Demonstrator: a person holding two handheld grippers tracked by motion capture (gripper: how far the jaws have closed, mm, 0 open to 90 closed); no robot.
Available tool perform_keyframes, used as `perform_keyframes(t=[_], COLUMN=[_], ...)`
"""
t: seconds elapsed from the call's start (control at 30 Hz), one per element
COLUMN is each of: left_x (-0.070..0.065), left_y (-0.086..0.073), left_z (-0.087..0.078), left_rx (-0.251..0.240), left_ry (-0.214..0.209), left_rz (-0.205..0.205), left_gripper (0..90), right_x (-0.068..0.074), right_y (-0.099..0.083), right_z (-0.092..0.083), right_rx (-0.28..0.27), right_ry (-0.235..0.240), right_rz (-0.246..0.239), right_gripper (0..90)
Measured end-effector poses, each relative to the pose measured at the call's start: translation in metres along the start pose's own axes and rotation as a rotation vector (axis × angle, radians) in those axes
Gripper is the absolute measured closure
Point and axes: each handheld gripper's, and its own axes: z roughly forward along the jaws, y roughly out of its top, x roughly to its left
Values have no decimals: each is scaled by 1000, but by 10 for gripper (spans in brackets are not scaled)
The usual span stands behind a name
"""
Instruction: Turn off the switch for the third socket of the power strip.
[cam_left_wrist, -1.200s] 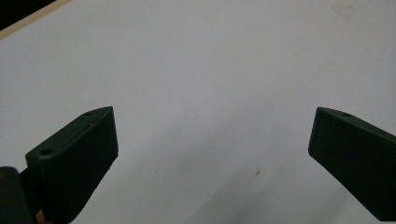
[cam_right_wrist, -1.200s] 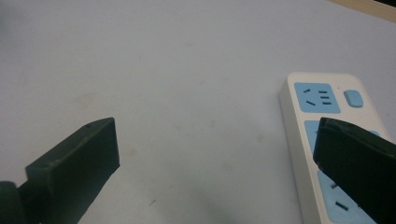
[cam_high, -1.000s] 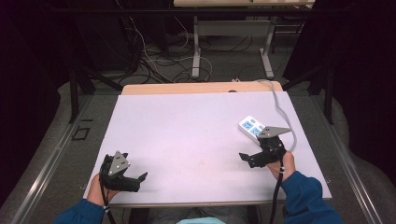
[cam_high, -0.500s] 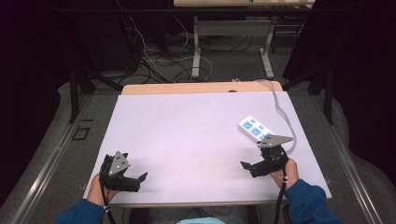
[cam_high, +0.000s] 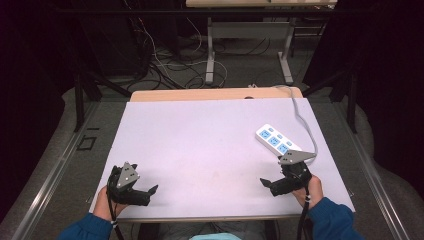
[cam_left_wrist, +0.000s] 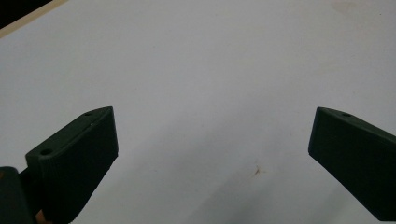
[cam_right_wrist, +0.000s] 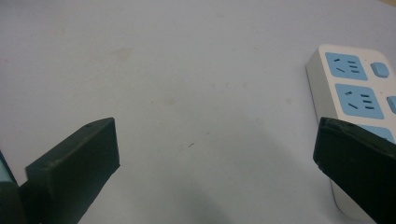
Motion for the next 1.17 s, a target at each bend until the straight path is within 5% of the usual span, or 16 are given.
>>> perform_keyframes(t=[1.17], left_x=[0], left_y=[0], left_z=[1], left_rx=[3], left_ry=[-7], left_rz=[-1], left_gripper=[14], right_x=[6], right_y=[-17], right_z=[-7], right_rx=[10], right_ry=[-1], right_rz=[5], right_gripper=[0])
